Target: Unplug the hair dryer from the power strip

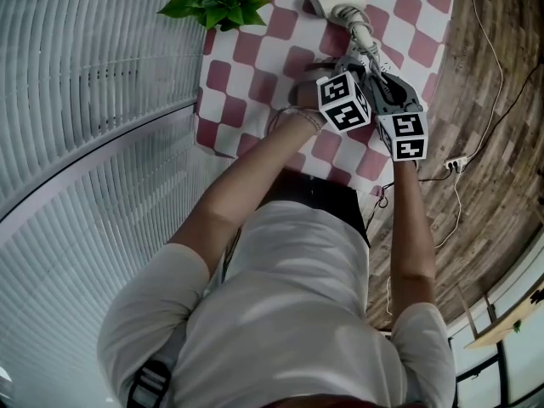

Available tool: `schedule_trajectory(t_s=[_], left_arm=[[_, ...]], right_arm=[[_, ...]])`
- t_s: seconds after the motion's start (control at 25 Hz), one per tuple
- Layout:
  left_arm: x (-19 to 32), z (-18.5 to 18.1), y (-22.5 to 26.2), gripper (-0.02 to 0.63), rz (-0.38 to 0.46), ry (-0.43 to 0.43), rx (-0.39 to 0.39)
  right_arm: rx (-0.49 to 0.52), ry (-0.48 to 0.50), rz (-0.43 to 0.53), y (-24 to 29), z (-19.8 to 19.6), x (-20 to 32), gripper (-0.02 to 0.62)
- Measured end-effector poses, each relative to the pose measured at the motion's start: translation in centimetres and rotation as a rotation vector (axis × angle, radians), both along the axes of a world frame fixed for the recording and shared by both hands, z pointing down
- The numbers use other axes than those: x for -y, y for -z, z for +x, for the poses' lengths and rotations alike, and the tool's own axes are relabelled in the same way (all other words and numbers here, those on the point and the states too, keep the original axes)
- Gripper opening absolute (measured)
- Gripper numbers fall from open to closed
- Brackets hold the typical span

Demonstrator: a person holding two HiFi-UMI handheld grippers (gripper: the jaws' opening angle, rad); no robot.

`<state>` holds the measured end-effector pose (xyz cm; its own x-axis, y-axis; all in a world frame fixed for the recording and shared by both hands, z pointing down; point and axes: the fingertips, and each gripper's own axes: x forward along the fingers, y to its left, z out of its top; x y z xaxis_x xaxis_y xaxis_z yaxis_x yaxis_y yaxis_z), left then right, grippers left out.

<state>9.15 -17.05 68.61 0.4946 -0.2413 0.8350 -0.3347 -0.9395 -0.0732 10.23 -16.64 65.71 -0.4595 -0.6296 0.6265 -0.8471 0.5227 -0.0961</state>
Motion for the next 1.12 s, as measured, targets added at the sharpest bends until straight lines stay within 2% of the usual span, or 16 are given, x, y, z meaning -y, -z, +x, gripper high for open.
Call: schedule_trajectory(t_s=[0.28,1.12], left_arm=[[-0.02,0.0,-0.04,0.03,-0.009,0.003,0.011],[-0.18,0.04,-0.11,0.029,0.039,-0.039,0.084]], right_arm=[[0.021,-0.028,0.003,0.1,0.15,-0.02,0.078],[0.059,-0.063,-0.013,0.33,0.27,-0.4,0.074]])
